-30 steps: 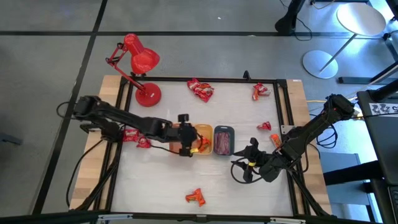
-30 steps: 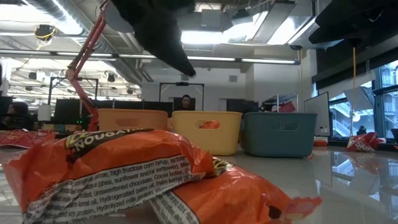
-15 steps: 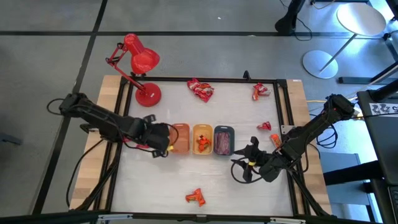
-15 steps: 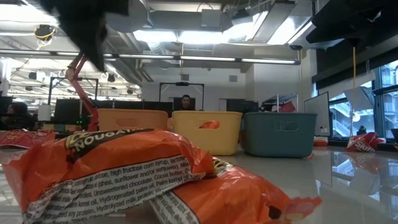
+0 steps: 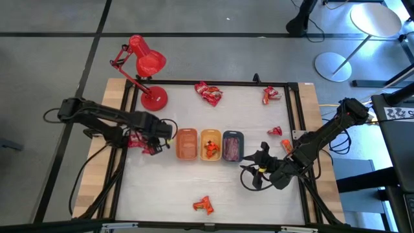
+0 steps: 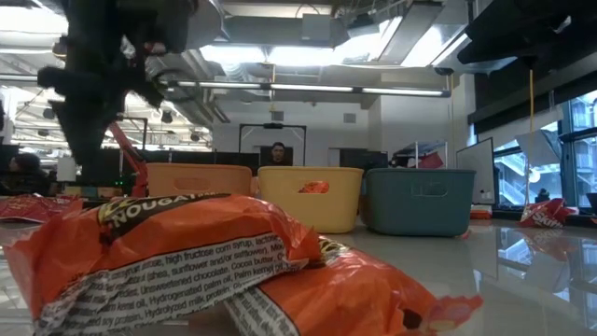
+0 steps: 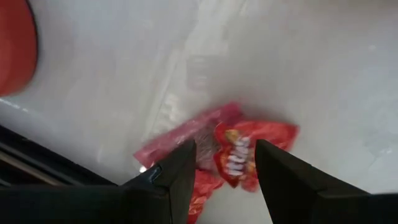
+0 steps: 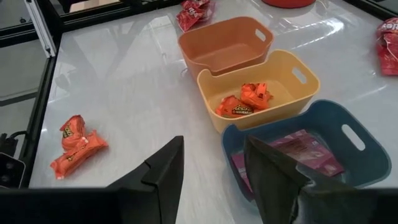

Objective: Sort candy
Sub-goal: Put the red candy into the orange bin

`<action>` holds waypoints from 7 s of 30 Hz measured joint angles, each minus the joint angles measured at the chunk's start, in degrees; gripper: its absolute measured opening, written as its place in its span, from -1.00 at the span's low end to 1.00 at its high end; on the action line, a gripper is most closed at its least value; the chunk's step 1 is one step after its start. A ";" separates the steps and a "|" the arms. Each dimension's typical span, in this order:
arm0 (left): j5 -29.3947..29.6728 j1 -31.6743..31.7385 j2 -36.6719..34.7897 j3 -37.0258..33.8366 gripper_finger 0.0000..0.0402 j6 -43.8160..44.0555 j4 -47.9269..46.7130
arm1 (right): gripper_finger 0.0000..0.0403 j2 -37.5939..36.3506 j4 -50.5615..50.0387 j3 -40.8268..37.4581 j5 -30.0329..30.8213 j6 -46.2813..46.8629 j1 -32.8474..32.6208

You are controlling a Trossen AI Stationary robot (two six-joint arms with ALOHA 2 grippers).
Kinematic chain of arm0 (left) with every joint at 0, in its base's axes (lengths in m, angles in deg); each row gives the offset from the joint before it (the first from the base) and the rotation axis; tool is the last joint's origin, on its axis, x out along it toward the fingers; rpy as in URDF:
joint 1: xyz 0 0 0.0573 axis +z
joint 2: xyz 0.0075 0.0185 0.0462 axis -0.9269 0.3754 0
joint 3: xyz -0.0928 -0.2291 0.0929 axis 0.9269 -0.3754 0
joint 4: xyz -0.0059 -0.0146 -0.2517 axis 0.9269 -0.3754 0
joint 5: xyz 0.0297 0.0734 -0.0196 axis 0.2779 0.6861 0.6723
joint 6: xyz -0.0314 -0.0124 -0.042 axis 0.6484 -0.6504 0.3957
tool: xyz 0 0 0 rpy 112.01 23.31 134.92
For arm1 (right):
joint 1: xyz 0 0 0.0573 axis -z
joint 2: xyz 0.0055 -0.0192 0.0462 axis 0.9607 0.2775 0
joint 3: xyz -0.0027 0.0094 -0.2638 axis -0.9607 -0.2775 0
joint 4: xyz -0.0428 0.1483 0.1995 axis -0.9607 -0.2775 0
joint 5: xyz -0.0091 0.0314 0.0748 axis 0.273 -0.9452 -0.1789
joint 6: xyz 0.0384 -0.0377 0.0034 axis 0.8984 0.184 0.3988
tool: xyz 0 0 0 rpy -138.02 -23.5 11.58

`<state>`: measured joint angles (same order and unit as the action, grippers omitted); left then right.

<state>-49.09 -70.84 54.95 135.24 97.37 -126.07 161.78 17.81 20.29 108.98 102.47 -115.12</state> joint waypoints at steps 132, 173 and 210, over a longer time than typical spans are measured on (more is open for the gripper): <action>-11.20 -1.99 0.27 -14.90 -0.54 0.27 30.78 | -0.18 4.74 -0.02 0.00 -2.45 1.31 0.00; -2.86 0.00 17.12 10.64 -0.96 -15.45 25.47 | -0.18 4.74 0.15 0.02 -2.58 1.88 0.00; -3.98 -0.05 18.72 10.83 0.00 -5.02 27.47 | -0.18 4.72 0.04 0.02 -2.64 1.49 0.00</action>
<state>-53.07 -70.89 73.67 146.07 92.34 -98.60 166.50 17.85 20.31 106.34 103.95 -115.12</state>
